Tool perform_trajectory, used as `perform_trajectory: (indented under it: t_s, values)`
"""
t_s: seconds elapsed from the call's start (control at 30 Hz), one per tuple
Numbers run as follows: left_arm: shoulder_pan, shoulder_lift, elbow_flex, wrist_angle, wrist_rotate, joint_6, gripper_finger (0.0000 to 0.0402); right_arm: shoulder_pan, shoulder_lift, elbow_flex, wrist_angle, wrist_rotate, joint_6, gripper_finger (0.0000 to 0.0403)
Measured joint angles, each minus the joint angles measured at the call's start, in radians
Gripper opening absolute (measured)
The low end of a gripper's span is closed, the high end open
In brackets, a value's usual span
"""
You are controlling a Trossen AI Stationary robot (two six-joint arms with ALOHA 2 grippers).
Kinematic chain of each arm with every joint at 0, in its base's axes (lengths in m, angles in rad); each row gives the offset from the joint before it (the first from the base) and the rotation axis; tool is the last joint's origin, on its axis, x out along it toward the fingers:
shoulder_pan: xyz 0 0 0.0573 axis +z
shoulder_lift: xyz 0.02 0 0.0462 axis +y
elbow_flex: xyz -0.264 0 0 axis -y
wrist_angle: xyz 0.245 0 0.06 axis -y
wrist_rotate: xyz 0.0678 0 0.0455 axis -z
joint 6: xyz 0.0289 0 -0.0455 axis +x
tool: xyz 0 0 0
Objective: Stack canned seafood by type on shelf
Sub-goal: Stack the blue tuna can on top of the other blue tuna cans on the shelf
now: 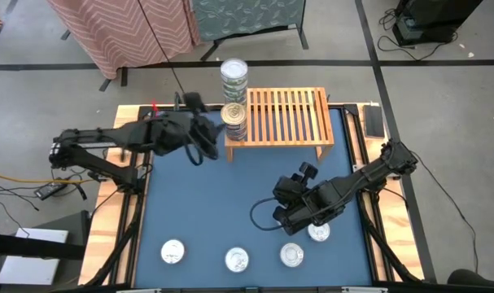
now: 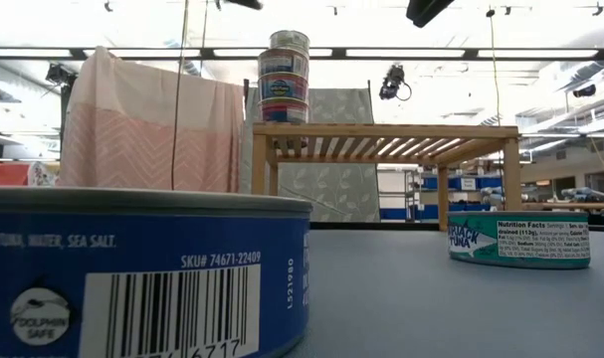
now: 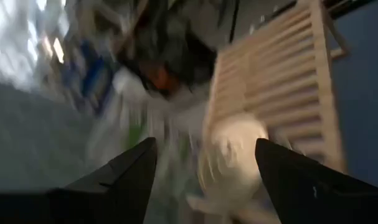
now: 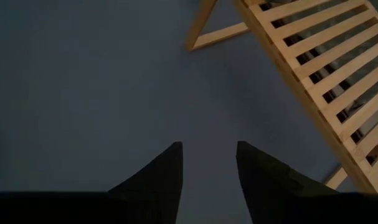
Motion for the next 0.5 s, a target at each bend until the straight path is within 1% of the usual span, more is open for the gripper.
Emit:
perform_trajectory:
  t_s: [0.03,0.1,0.17,0.23,0.3,0.4,0.5]
  values:
    - [-0.003,-0.019,0.013,-0.084,-0.01,-0.102,0.0274,0.004,0.0,0.0,-0.002,0.0,0.006,0.0155]
    - [0.001,-0.062,0.022,-0.192,0.011,-0.321,0.0272,0.013,0.0,0.0,-0.004,0.0,0.012,0.0155]
    - [0.012,-0.113,0.004,-0.266,0.055,-0.45,0.0271,0.018,0.0,0.0,-0.004,0.0,0.013,0.0154]
    - [0.024,-0.147,-0.035,-0.317,0.051,-0.524,0.0271,0.019,0.0,0.0,-0.004,0.0,0.012,0.0154]
    - [0.056,-0.168,-0.095,-0.315,0.034,-0.585,0.0271,0.019,0.0,0.0,-0.005,0.001,0.01,0.0154]
    - [0.134,-0.162,-0.193,-0.291,0.021,-0.631,0.0271,0.019,0.0,0.0,-0.005,0.005,0.001,0.0155]
    - [0.242,-0.134,-0.297,-0.205,0.024,-0.642,0.0271,0.019,0.0,0.0,-0.004,0.015,0.002,0.0154]
